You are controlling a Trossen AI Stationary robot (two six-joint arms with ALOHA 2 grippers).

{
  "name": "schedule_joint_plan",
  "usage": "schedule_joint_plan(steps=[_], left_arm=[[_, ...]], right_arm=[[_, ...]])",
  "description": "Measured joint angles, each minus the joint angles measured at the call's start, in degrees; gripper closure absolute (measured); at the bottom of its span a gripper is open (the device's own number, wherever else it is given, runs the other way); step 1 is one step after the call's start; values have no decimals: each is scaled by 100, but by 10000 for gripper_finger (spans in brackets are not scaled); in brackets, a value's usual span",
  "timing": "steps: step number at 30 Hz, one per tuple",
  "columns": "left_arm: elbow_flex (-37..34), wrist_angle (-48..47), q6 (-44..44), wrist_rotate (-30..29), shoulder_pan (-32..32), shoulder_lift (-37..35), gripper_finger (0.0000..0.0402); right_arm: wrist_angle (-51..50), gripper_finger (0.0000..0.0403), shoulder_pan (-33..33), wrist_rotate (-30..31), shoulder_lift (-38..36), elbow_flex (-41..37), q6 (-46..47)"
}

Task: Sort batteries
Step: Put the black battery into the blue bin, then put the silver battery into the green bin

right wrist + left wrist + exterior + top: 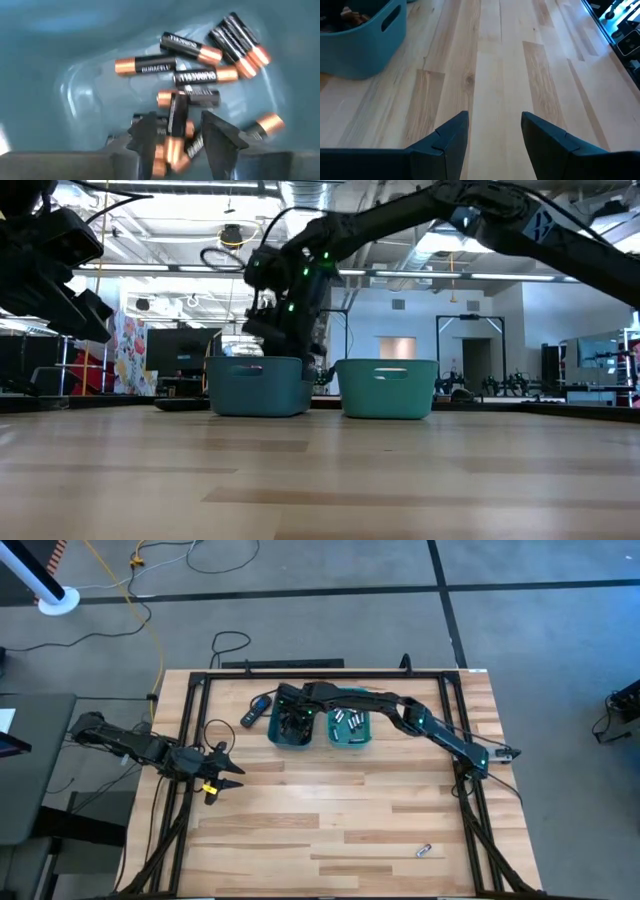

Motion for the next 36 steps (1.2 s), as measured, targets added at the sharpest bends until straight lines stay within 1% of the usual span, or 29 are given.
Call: schedule_joint_plan(steps=[3,7,11,14,16,18,20,23,26,30,33,36], left_arm=[[0,4,-3,-2,0,1,224],[0,40,-5,-4,0,2,224],[0,69,-163,-7,0,4,224],[0,135,-409,-7,0,7,224],[0,216,-556,-4,-13,9,224],[0,339,-671,-4,-33,29,224],[0,618,-680,-4,-52,125,224],[0,1151,-620,-3,-82,450,224],[2,1631,-624,-3,-92,1020,224],[48,2345,-754,-2,-92,1964,224],[169,2853,-845,35,-92,2695,224],[400,3189,-862,154,-92,3361,224]], right_arm=[[-30,227,0,-2,-241,0,9],[-364,222,7,-4,-686,4,124],[-1189,229,102,-4,-1233,-27,147],[-1674,240,295,27,-1787,-428,146],[-1711,248,504,260,-2267,-948,176],[-1547,255,759,547,-2841,-1651,348],[-1240,261,1035,802,-3508,-2518,651],[-614,265,1466,898,-4581,-3957,1336],[-60,265,1961,906,-5595,-5277,2211],[163,264,2747,907,-6707,-6592,3509],[204,263,3387,905,-7246,-7294,4385],[273,258,4052,905,-7576,-7789,4989]])
